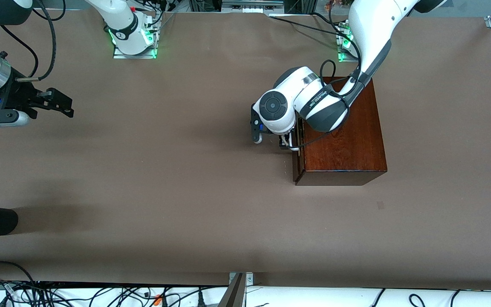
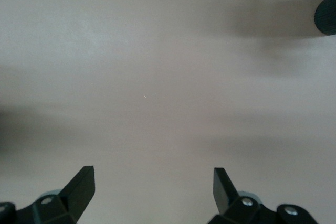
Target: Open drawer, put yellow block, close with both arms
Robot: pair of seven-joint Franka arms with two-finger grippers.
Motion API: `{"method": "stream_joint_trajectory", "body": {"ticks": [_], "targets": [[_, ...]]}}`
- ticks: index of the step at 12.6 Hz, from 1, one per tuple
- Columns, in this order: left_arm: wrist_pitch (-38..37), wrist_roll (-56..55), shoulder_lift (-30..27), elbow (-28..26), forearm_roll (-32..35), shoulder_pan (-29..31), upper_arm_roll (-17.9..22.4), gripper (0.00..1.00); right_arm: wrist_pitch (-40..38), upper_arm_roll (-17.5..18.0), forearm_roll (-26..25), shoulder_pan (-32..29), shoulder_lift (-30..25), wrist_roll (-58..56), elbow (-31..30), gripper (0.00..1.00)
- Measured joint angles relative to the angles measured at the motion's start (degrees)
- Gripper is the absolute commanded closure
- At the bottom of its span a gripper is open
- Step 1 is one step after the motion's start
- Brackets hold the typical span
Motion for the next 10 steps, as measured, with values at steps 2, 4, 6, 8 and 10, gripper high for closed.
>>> {"method": "stream_joint_trajectory", "body": {"ticks": [2, 4, 6, 8, 10], "targets": [[0.0, -0.6, -0.2, 1.1, -0.3, 0.4, 0.0, 0.00, 0.0, 0.0, 0.0, 0.0, 0.0, 0.0, 0.0, 0.00], [0.0, -5.0, -1.7, 2.9, -3.9, 1.3, 0.0, 0.00, 0.0, -0.1, 0.0, 0.0, 0.0, 0.0, 0.0, 0.00], [-0.3, -12.5, -4.8, 3.7, -9.3, 2.7, 0.0, 0.00, 0.0, -0.1, 0.0, 0.0, 0.0, 0.0, 0.0, 0.00], [-2.9, -20.7, -9.0, 4.0, -12.0, 4.5, 0.0, 0.00, 0.0, -0.3, 0.0, 0.0, 0.1, 0.0, 0.0, 0.00], [-7.7, -25.8, -13.5, 4.3, -12.1, 7.5, 0.1, 0.00, 0.0, -0.5, 0.0, -0.1, 0.2, 0.0, 0.0, 0.00]]}}
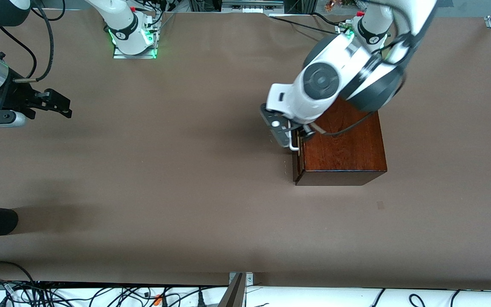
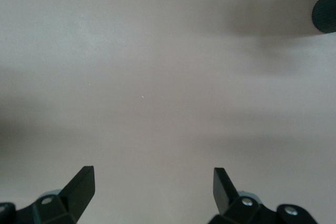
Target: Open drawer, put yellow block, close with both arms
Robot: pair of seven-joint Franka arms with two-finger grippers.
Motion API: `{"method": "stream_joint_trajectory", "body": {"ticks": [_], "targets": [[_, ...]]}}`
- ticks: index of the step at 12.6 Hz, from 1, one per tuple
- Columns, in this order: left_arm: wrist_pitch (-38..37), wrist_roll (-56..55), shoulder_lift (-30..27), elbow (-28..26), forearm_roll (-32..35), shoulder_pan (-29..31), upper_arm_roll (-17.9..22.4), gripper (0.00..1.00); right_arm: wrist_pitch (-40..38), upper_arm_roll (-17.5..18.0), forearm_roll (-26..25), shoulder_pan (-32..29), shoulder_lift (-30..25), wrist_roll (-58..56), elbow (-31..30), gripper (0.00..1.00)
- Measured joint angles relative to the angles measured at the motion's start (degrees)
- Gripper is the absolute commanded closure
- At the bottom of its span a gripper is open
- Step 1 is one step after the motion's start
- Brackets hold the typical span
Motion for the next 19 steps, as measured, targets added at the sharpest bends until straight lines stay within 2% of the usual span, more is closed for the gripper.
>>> {"method": "stream_joint_trajectory", "body": {"ticks": [3, 7, 11, 14, 19], "targets": [[-5.6, -1.3, -5.7, 0.2, 0.0, 6.8, 1.7, 0.00, 0.0, -0.1, 0.0, 0.0, 0.1, 0.0, 0.0, 0.00], [-5.2, -1.7, -12.8, -0.3, -2.8, 9.2, 14.0, 0.00, 0.0, -0.1, 0.0, 0.0, 0.1, 0.0, 0.0, 0.00], [2.1, -15.5, -21.2, -9.7, -4.0, 9.0, 21.4, 0.00, 0.0, -0.3, 0.0, -0.1, 0.1, 0.0, 0.0, 0.00], [3.2, -18.0, -24.1, -13.8, -4.1, 7.7, 27.4, 0.00, 0.0, -0.3, 0.0, -0.1, 0.1, 0.0, 0.0, 0.00], [3.1, -19.6, -24.0, -14.4, -4.1, 7.1, 28.2, 0.00, 0.0, -0.3, 0.0, -0.1, 0.1, 0.0, 0.0, 0.00]]}}
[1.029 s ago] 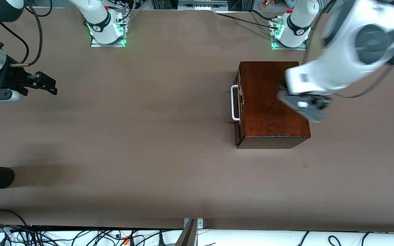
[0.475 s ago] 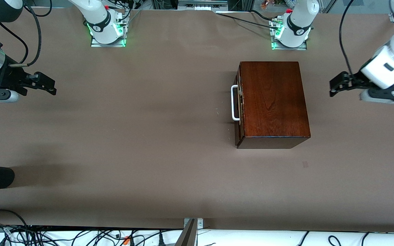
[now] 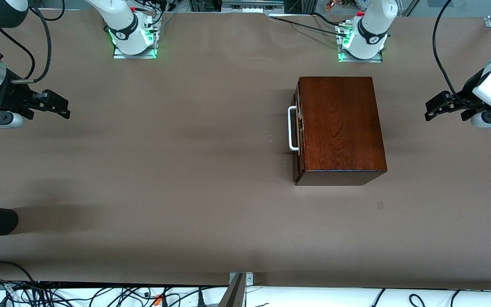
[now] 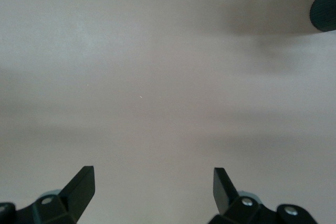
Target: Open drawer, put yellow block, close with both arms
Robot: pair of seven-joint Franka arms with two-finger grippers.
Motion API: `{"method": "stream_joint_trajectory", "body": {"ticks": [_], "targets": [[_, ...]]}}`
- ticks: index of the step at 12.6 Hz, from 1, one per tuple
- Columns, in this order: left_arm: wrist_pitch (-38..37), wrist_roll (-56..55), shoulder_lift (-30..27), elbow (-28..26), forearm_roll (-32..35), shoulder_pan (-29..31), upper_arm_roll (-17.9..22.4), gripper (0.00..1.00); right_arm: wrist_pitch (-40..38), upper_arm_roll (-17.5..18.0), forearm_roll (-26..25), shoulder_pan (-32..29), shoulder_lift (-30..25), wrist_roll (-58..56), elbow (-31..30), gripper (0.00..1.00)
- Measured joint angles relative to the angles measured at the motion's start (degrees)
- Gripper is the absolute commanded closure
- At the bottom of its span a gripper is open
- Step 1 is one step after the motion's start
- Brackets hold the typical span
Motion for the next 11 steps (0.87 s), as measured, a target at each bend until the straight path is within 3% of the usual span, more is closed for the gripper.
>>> {"method": "stream_joint_trajectory", "body": {"ticks": [11], "targets": [[-1.0, -0.1, 0.0, 0.0, 0.0, -1.0, -0.3, 0.00, 0.0, 0.0, 0.0, 0.0, 0.0, 0.0, 0.0, 0.00]]}}
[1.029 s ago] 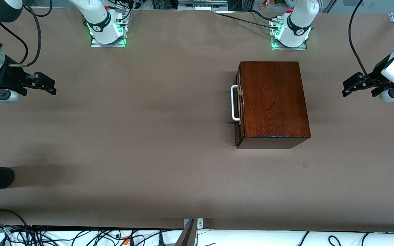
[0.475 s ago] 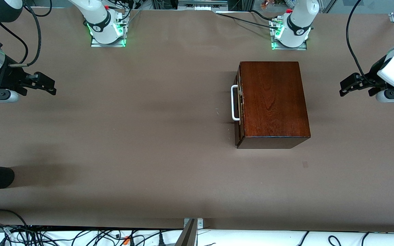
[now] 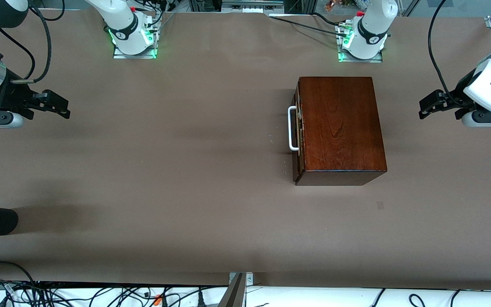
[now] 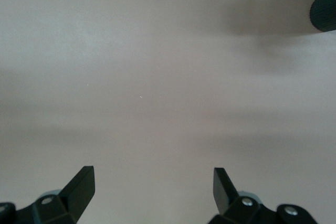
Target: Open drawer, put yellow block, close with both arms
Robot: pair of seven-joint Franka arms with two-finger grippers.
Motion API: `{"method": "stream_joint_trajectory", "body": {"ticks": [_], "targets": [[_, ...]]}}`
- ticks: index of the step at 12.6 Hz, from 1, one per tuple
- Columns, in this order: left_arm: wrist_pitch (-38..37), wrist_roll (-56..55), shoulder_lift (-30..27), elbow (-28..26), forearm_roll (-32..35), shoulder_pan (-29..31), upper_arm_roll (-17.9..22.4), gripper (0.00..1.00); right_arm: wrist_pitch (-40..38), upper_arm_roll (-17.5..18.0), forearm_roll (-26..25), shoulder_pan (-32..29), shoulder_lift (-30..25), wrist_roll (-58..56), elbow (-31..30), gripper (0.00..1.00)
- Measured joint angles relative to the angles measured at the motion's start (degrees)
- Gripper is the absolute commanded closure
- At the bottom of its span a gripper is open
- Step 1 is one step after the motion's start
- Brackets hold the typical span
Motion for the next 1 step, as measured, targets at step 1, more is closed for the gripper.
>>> {"method": "stream_joint_trajectory", "body": {"ticks": [1], "targets": [[-0.2, 0.0, 0.0, 0.0, 0.0, 0.0, 0.0, 0.00, 0.0, 0.0, 0.0, 0.0, 0.0, 0.0, 0.0, 0.00]]}}
